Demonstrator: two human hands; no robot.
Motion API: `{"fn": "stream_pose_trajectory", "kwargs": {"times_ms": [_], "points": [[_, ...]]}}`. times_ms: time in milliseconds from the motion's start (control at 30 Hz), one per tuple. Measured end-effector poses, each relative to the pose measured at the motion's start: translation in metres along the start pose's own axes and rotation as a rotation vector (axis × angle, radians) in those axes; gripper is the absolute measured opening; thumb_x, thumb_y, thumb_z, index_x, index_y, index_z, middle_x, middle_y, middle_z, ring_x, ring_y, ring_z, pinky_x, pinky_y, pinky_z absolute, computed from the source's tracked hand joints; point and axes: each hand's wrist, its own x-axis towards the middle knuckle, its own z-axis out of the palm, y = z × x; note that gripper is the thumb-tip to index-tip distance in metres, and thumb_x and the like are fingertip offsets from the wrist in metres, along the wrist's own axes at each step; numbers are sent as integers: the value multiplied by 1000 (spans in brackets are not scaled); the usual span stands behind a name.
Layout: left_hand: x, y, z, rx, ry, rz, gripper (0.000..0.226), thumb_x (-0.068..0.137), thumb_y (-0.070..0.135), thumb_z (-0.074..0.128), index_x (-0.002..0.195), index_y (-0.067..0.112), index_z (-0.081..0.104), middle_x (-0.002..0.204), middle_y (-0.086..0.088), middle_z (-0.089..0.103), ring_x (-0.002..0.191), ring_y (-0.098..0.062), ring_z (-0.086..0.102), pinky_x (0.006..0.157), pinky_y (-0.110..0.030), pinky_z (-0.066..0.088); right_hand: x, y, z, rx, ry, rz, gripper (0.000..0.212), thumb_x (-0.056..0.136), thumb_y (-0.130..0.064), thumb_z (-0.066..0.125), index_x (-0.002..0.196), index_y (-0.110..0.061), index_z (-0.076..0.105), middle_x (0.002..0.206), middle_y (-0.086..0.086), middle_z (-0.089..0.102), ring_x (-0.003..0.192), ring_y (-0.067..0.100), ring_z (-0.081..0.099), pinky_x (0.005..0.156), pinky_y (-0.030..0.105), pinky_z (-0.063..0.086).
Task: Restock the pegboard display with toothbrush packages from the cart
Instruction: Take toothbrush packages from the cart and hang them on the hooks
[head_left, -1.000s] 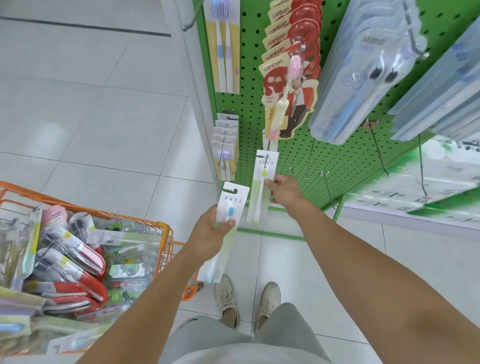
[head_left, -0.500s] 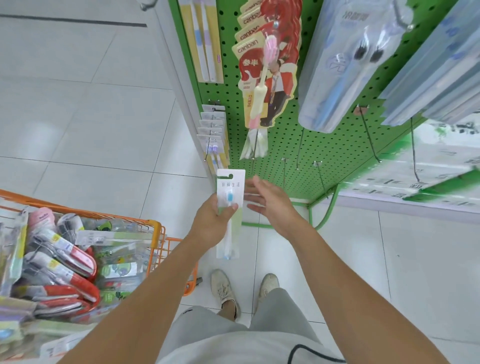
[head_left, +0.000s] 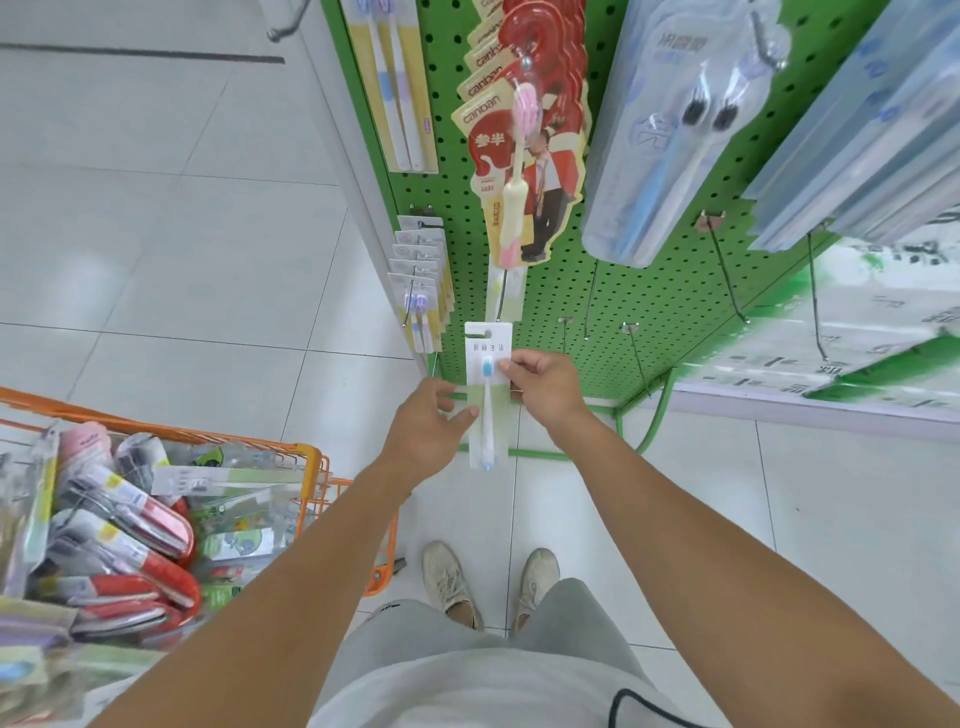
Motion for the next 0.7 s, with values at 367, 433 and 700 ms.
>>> {"fn": "stream_pose_trajectory", "kwargs": {"times_ms": [367,433,700], "points": [[-11,-23,-17,-121,22,-59,31,94,34,68,119,20,56,103,3,63,78,-13,59,59,-24,44,7,4,-3,25,63,-33,18,96,-15,66,83,-16,78,92,21,74,77,27,67,87,56,58],[-12,-21,-17,-131,18,-58,31,94,34,67,119,20,56,102,4,63,74,-12,57,58,-23,43,20,5,-3,-26,76,-3,17,95,-18,68,81,-19,78,85,18,74,74,22,63,85,59,57],[-26,-21,-28,-124,52,-52,27,94,32,67,117,21,57,96,7,63,66,-15,56,52,-21,41,69,-30,2,-89,225,39,18,97,-30,67,101,-15,77,89,-2,72,79,16,61,76,25,51]]}}
